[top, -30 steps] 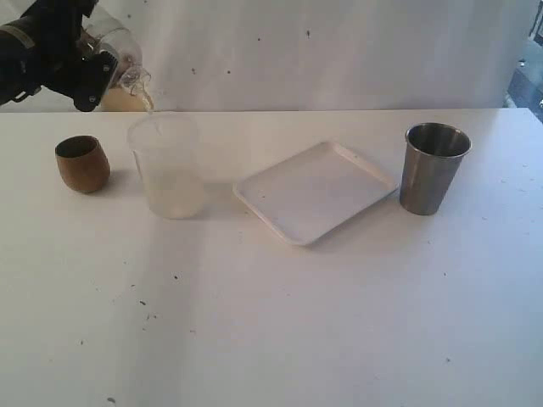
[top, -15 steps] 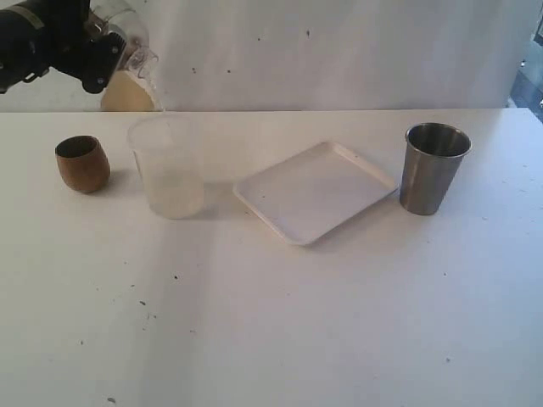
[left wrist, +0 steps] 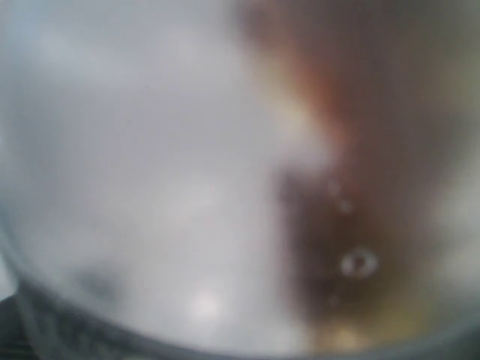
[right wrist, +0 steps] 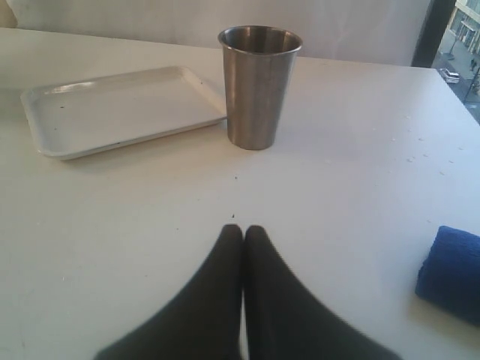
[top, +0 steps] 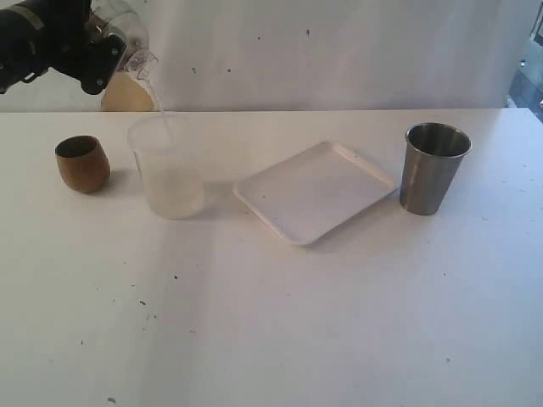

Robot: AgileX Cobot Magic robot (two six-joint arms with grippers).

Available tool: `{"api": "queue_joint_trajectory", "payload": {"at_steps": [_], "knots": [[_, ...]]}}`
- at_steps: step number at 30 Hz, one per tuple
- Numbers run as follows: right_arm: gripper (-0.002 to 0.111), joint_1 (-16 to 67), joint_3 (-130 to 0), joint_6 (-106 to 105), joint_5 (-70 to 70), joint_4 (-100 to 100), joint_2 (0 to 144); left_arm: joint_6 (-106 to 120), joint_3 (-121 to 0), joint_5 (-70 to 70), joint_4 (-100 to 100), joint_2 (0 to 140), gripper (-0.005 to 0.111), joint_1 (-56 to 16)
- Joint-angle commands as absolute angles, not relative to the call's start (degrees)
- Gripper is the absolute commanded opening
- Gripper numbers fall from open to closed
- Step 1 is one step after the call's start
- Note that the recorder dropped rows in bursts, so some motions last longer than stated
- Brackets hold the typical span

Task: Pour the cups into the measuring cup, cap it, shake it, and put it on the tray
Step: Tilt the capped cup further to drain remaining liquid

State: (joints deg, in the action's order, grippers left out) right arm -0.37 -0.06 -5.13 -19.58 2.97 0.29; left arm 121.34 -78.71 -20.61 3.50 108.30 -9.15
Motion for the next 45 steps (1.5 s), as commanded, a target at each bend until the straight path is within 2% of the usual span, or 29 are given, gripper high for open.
{"api": "queue_joint_trajectory", "payload": {"at_steps": [1, 14, 24, 45], "knots": [[0.0, -0.5, 0.0, -5.4, -19.3, 3.0, 0.0, 121.0, -79.5, -22.6, 7.1, 108.0, 0.0, -9.4], [0.0, -0.5, 0.0, -5.4, -19.3, 3.0, 0.0, 121.0, -79.5, -22.3, 12.5, 108.0, 0.0, -9.4], [0.0, -0.5, 0.0, -5.4, -19.3, 2.8, 0.0, 121.0, -79.5, -20.0, 20.2, 108.0, 0.0, -12.1], [0.0, -0.5, 0.0, -4.3, -19.3, 3.0, 0.0, 121.0, -79.5, -19.5, 19.8, 108.0, 0.0, -12.1]]}}
